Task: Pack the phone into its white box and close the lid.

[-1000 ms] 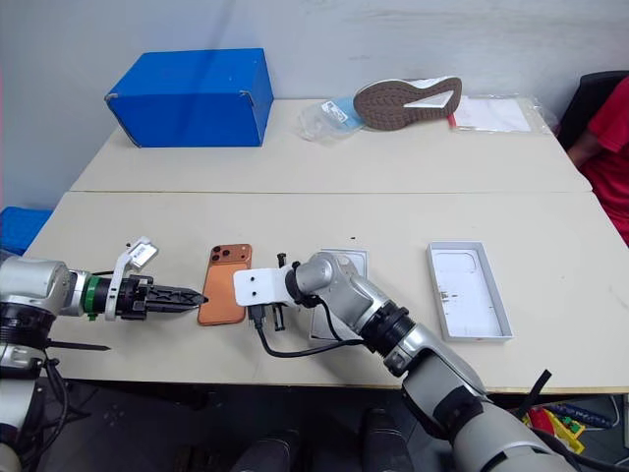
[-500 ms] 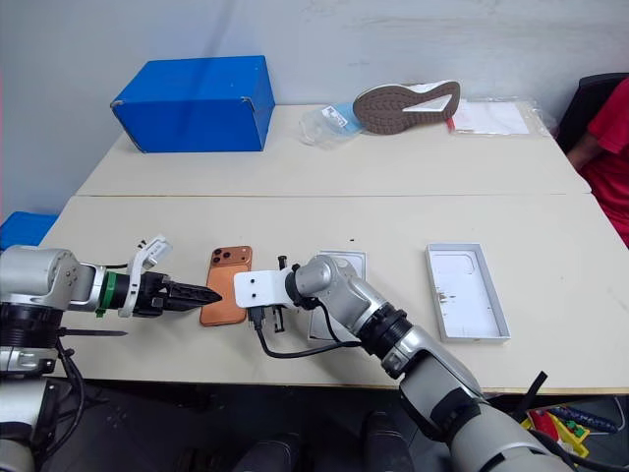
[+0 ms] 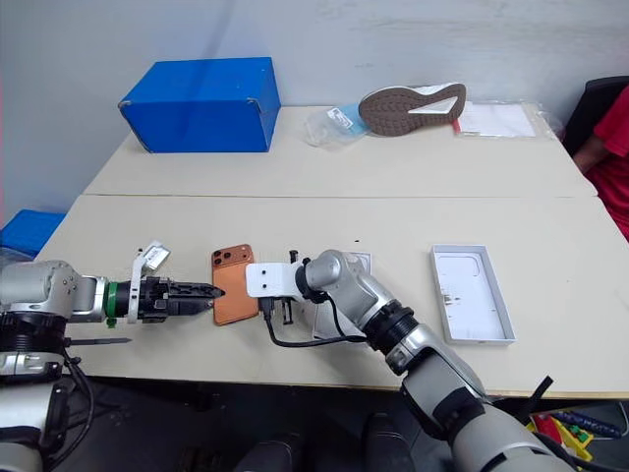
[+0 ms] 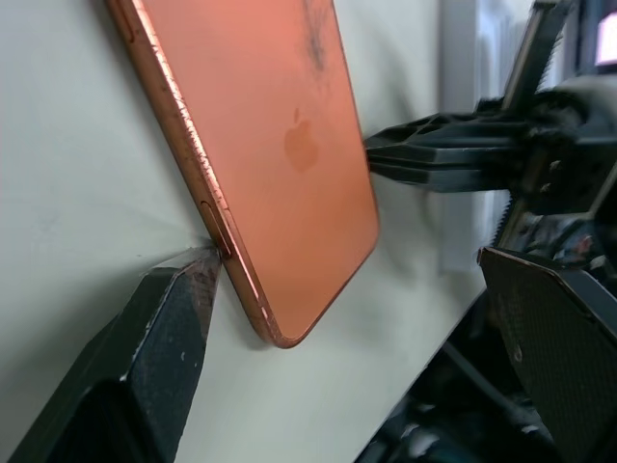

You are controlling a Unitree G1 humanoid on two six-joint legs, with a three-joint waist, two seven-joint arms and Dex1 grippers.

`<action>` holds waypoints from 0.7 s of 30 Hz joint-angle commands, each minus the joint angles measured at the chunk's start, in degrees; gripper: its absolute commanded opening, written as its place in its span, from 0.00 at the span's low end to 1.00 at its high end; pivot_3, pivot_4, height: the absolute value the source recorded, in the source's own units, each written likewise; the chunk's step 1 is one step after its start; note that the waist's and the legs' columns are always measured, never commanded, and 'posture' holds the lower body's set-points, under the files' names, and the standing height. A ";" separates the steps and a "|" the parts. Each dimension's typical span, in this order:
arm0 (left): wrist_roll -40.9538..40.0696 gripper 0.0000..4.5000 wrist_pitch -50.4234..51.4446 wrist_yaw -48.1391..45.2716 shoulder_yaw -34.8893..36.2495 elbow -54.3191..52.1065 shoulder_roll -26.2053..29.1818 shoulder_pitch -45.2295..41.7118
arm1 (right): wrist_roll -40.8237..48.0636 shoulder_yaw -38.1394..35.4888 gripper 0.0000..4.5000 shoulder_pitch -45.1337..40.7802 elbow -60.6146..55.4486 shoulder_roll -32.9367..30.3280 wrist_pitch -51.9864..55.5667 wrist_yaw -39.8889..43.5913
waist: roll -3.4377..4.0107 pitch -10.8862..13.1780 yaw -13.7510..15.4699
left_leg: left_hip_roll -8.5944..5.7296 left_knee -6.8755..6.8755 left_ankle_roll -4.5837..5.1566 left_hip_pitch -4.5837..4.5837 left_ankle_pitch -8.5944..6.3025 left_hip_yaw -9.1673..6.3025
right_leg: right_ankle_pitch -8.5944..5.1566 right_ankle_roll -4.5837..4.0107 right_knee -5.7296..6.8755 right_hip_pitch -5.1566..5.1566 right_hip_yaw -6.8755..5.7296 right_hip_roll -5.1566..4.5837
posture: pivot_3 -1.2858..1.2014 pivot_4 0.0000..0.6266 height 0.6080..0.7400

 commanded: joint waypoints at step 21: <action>-5.72 0.50 -0.69 -1.10 -1.92 7.30 -2.18 -3.08 | -0.33 0.21 0.00 0.63 -1.81 0.71 -0.63 0.39 | -0.37 0.04 -1.26 | 0.11 -0.05 -0.12 -0.46 -0.03 -0.21 | 0.00 0.00 -0.09 -0.43 0.00 0.07 | 0.52 0.24 1.00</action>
